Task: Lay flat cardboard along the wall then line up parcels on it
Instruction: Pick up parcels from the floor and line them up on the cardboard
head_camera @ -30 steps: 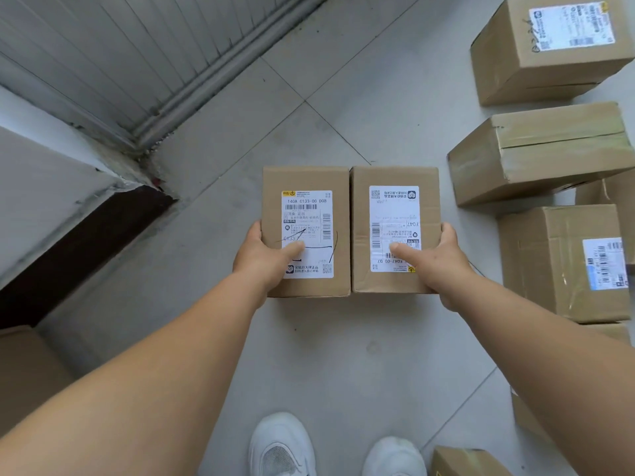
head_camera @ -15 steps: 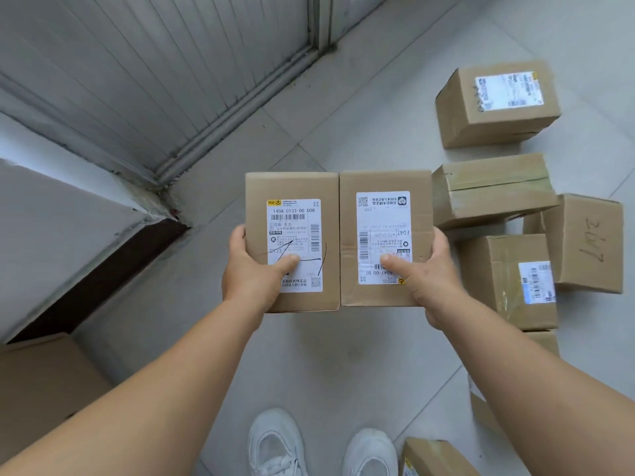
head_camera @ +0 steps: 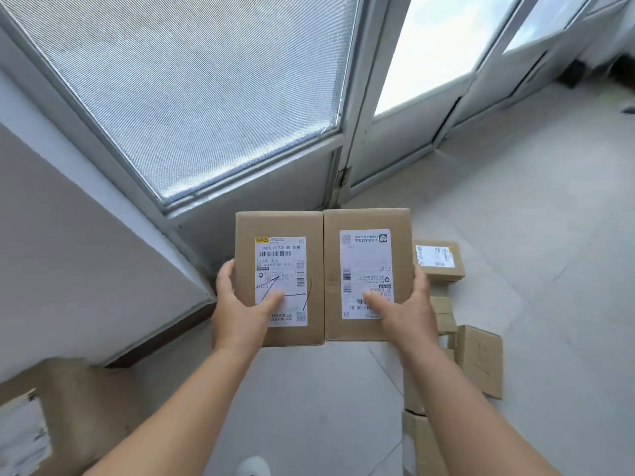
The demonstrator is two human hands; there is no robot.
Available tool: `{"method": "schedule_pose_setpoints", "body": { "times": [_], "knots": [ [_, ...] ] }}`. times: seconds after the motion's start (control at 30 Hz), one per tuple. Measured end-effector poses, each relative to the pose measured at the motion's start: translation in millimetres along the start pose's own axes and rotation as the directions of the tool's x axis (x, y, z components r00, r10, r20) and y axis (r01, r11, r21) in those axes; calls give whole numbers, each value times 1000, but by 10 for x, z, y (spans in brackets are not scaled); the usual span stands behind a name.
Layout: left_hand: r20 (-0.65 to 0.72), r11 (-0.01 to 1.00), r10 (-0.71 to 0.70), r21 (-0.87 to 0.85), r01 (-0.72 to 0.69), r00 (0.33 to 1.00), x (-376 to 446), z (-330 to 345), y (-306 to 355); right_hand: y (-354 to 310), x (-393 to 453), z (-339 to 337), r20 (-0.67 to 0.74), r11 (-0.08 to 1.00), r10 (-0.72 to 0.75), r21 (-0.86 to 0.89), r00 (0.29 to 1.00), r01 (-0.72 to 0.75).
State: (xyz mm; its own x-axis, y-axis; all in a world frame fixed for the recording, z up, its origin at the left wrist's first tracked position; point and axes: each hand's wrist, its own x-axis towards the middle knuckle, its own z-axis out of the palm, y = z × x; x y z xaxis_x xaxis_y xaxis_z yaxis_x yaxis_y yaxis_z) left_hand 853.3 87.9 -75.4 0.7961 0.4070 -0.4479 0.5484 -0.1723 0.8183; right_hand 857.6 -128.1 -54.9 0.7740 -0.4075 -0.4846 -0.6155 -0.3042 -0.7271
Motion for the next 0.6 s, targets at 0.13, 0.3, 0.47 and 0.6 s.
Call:
{"method": "schedule_pose_setpoints", "body": {
  "times": [0.13,0.3,0.47,0.6],
  "knots": [
    [-56,999,33,-30,-35,998,-435,-405,441,-489,-492,-255,35,997,-75,-8,997,75],
    [-171,997,27,-71,-40,985,-996,-1031,774,-909,-1114,-326,118,989,-147,20,982,145],
    [-294,991,10,-122,-48,956,-1541,-1717,891,-1226,-1741,-250,236,973,-232,50,944,227],
    [-394,986,12,-148,-76,919,-1946,-2269,843,-1399,-2264,-79,318,957,-289,71,903,281]
  ]
}}
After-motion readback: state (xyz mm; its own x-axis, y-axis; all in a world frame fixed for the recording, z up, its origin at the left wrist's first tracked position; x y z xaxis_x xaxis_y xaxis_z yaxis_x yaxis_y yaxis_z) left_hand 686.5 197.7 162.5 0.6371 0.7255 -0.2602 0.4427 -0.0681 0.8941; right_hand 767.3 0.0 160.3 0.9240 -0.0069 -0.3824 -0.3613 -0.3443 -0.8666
